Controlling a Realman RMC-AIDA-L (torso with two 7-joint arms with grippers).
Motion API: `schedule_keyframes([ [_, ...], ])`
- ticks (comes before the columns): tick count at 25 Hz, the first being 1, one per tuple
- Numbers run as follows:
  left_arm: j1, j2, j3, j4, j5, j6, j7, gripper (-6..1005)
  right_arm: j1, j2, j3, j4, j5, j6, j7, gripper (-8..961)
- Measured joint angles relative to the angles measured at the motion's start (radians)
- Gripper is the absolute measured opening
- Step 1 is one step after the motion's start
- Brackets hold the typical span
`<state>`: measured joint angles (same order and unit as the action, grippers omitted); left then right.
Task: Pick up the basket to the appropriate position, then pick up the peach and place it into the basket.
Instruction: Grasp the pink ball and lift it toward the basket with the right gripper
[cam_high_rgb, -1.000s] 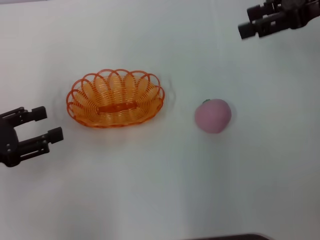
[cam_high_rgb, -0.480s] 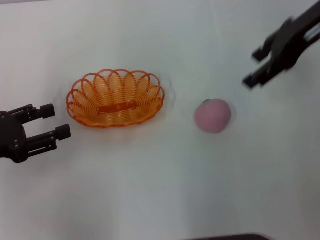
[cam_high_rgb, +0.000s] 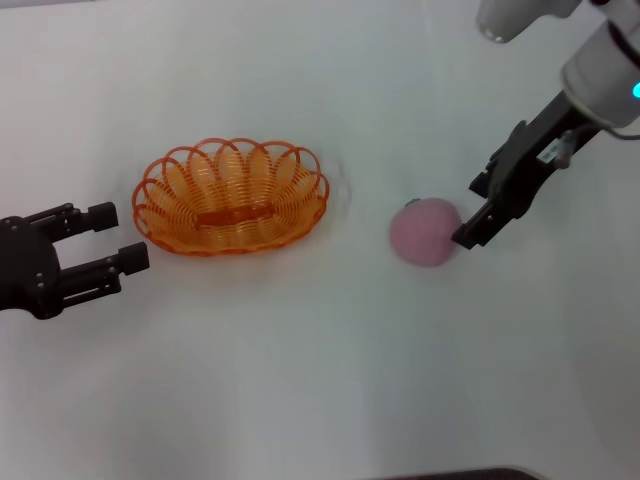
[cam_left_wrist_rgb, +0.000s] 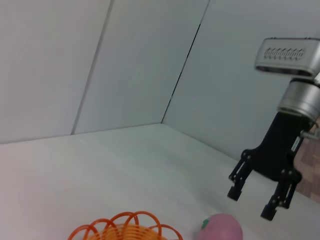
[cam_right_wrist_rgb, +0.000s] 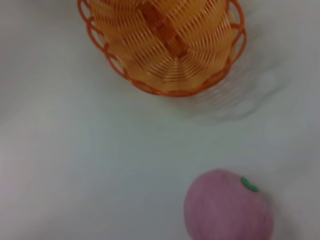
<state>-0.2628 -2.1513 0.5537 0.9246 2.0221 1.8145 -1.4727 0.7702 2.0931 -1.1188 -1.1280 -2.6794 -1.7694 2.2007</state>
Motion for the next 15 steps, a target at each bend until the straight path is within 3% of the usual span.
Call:
schedule_keyframes([
  [7,-0.005,0.000,0.000,-0.018,0.000,-0.003,0.000,735,0.005,0.001,-0.052,0.086,0.057,0.103,-0.001,759],
  [15,-0.015,0.000,0.007,-0.023,0.000,-0.003,0.000,734,0.006,0.002,-0.095,0.139,0.064,0.187,-0.007,619],
])
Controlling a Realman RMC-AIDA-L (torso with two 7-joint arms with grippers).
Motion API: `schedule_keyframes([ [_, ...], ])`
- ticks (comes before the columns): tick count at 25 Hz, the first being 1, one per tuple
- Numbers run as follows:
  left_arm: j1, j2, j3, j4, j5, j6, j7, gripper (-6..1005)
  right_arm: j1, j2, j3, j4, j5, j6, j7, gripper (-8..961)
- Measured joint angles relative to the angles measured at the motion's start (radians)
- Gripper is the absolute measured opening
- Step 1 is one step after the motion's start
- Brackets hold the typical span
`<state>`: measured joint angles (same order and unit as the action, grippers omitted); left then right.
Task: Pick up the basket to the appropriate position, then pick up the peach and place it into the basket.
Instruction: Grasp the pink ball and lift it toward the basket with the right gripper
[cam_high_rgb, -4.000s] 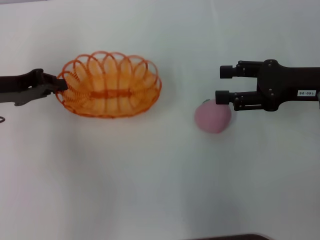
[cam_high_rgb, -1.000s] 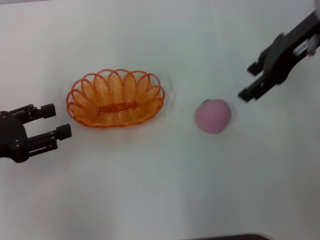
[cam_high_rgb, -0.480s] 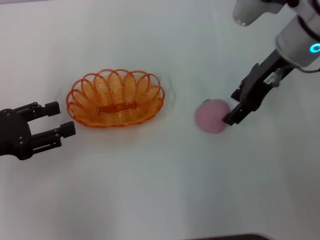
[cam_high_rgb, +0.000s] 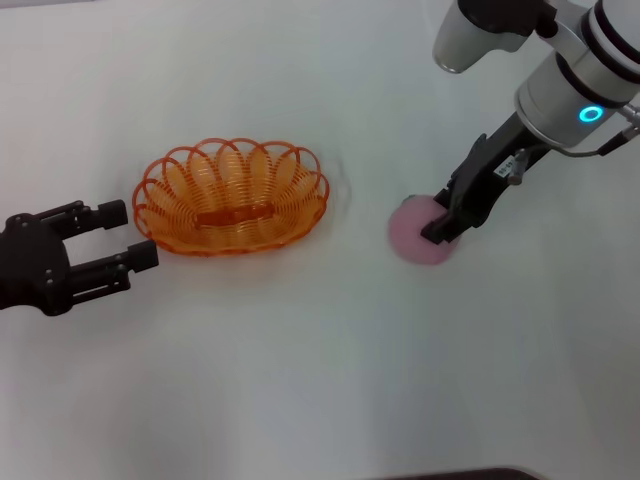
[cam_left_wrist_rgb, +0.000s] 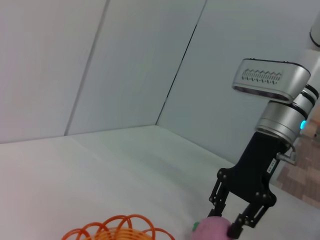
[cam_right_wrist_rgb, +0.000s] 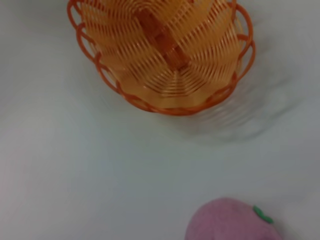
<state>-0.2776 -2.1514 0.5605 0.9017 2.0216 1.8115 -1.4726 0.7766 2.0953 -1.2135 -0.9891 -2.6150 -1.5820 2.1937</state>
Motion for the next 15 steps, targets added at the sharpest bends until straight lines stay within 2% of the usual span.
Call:
schedule_keyframes([
  [8,-0.002,-0.001,0.002,0.000,0.000,-0.001,0.000,734,-0.003,-0.007,0.002,0.001,0.027,0.003,-0.002,458],
  [11,-0.002,-0.001,0.002,0.000,0.000,-0.001,-0.006,733,-0.003,-0.009,0.004,-0.005,0.027,-0.003,-0.003,249],
  [15,-0.003,0.000,0.002,0.000,0.000,-0.003,-0.011,733,-0.001,-0.011,0.008,-0.008,0.025,-0.007,-0.004,172],
])
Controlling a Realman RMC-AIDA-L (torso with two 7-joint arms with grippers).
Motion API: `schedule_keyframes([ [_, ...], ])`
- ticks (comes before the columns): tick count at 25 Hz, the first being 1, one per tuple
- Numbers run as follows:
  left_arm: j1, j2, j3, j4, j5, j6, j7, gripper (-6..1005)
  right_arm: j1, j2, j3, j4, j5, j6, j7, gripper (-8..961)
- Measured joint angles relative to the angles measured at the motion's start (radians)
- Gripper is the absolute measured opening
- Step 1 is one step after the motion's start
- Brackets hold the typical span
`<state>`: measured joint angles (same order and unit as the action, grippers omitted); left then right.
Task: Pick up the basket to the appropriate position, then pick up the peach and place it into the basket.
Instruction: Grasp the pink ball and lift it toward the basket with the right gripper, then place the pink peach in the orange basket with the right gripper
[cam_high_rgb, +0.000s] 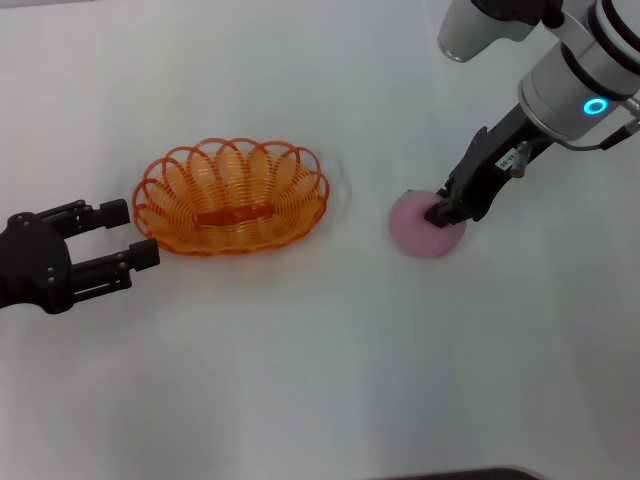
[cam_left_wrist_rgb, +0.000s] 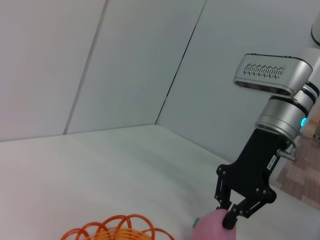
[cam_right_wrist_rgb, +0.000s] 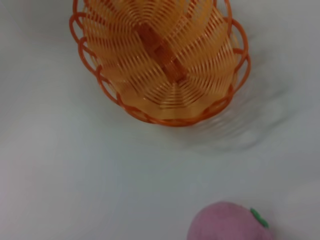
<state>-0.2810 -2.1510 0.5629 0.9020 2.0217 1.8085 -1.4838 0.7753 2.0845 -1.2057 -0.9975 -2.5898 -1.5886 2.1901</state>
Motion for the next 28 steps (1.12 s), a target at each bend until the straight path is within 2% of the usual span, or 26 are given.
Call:
schedule_keyframes([
  [6,0.000,0.000,0.000,0.000,0.000,0.000,-0.001,735,0.001,-0.003,0.035,-0.041,0.000,-0.037,0.000,154],
  [12,-0.001,0.000,0.001,0.000,0.000,-0.003,-0.002,735,-0.003,-0.011,0.178,-0.240,0.065,-0.172,0.000,154],
  [17,-0.003,0.001,0.002,-0.006,0.000,-0.006,-0.003,734,0.020,-0.012,0.236,-0.310,0.183,-0.198,0.001,155],
  [22,-0.006,0.004,0.002,-0.021,0.000,-0.006,-0.003,734,0.052,0.005,0.140,-0.195,0.244,-0.059,-0.005,156],
  [28,-0.006,0.004,0.005,-0.025,0.000,-0.008,-0.003,734,0.103,0.009,-0.047,0.029,0.355,0.191,-0.016,157],
])
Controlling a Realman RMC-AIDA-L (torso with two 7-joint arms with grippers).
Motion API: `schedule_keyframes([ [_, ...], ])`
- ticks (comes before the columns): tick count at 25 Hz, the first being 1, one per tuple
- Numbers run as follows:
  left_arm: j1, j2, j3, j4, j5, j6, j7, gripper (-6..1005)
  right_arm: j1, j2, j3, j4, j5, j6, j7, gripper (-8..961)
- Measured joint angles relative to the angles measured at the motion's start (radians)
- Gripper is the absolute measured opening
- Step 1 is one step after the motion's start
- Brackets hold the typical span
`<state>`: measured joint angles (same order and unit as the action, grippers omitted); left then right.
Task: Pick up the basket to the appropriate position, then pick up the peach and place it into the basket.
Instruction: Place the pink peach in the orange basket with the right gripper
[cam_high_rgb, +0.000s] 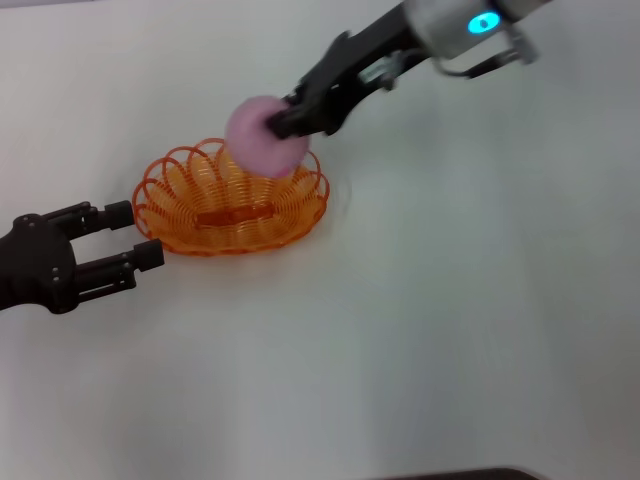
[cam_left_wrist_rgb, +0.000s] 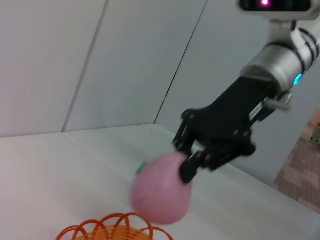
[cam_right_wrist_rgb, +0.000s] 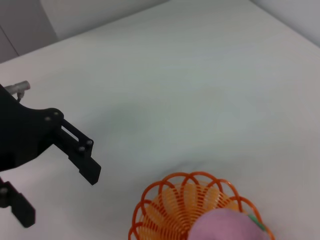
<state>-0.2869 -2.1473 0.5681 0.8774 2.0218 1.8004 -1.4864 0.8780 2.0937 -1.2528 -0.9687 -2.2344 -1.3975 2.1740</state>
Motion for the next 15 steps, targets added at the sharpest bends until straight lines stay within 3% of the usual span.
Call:
schedule_keyframes([
  [7,-0.007,0.001,0.001,-0.025,0.000,-0.010,0.001,733,0.065,0.006,-0.123,0.164,0.066,0.161,-0.008,158],
  [15,-0.013,0.004,0.007,-0.040,0.000,-0.014,0.004,734,0.071,0.006,-0.156,0.185,0.100,0.188,-0.010,164],
])
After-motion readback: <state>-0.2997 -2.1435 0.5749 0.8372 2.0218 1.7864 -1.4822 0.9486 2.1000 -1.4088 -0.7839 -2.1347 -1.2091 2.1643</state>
